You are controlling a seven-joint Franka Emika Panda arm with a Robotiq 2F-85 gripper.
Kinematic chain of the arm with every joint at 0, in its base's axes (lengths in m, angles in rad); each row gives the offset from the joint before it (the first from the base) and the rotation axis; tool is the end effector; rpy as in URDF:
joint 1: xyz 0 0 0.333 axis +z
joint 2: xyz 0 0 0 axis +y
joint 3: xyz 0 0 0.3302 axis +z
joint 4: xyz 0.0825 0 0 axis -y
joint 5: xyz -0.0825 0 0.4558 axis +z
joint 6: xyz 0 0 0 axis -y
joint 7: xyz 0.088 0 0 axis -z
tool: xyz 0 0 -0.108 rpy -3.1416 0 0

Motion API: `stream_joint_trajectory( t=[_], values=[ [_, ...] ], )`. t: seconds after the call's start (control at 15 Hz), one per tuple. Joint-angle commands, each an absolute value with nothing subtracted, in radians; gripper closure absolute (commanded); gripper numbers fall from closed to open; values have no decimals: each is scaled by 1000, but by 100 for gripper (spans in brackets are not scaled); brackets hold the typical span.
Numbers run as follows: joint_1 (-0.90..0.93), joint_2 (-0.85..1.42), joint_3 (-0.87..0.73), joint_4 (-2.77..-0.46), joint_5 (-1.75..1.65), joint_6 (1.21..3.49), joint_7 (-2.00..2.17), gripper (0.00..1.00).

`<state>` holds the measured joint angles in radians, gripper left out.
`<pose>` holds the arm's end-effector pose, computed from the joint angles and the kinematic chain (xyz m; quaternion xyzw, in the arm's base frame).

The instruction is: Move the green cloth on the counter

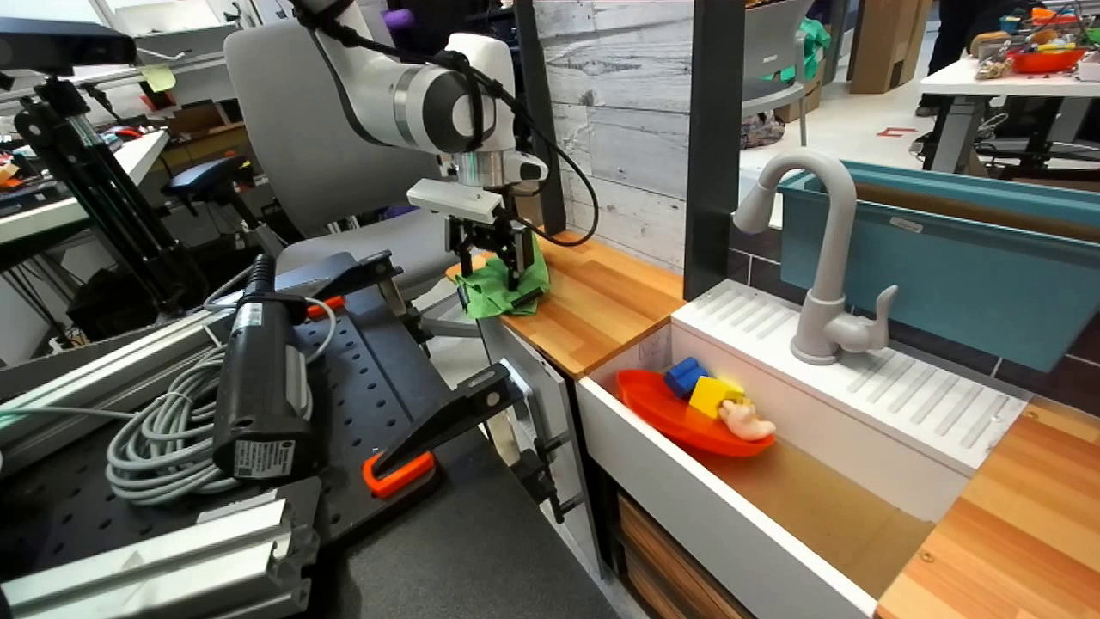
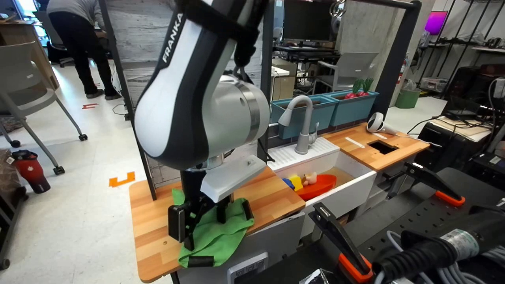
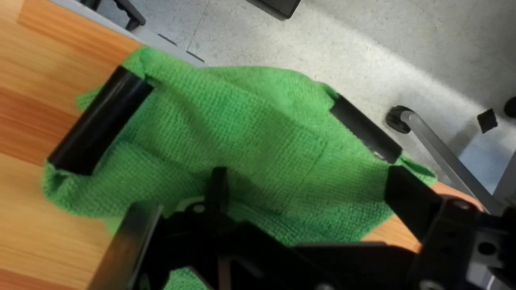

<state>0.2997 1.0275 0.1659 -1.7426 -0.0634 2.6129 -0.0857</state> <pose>0.5706 0.2961 -0.0739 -0.9597 -0.2654 0.0809 0.0452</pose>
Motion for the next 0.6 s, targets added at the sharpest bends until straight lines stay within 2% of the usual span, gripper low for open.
stream_joint_trajectory(
  t=[0.0, 0.53],
  values=[
    [348, 1098, 116, -1660, -112, 2639, -49, 0],
    [319, 1090, 78, -1652, -107, 2706, -30, 0]
  ],
)
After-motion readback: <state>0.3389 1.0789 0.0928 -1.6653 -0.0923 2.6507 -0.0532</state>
